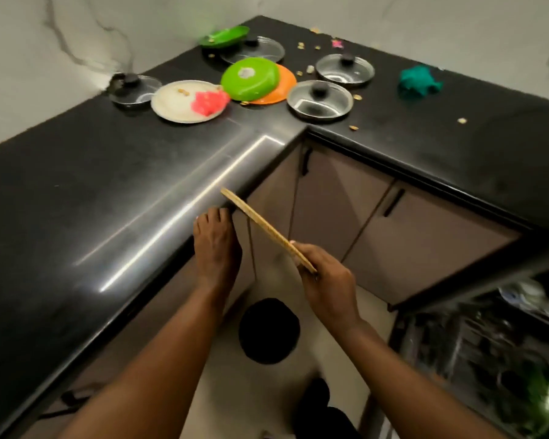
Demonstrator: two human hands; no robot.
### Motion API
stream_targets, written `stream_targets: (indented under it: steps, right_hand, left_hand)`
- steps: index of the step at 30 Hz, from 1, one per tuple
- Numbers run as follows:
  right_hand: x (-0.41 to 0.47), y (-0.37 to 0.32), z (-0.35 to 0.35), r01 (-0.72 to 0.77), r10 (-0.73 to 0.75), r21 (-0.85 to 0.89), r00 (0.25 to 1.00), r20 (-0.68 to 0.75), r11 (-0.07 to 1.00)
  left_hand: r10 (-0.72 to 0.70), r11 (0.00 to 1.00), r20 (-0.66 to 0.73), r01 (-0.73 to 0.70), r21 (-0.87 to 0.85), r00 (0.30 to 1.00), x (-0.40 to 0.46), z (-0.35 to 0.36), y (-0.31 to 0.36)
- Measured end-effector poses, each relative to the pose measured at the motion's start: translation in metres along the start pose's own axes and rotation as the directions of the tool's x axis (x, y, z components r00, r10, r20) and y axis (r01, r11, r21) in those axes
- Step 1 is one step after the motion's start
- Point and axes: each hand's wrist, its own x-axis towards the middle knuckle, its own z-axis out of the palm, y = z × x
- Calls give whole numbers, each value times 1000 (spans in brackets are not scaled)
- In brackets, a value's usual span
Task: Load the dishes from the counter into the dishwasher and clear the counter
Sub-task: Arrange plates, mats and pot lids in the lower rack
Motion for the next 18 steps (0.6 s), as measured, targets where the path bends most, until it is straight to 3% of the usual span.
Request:
stream_targets:
  steps: [3, 7, 11, 14, 18]
  right_hand:
    - [-60, 23, -28, -177, 180, -110, 983, 19, 978]
    - [-150, 54, -54, -409, 413, -219, 910, -29, 886]
    - [-236, 75, -83, -603, 582, -303, 796, -168, 738]
    - [-287, 87, -107, -728, 683, -298, 684, -256, 618]
    - [-342, 112, -140, -834, 748, -279, 551, -370, 476]
  left_hand:
    - [141, 990, 42, -141, -19, 989, -37, 17, 39]
    - [268, 962, 322, -268, -45, 908, -96, 49, 79]
    - [345, 925, 600, -372, -84, 722, -164, 85, 131]
    - [407, 878, 706, -461, -128, 579, -211, 113, 174]
    - [436, 850, 804, -479, -220, 405, -268, 155, 236]
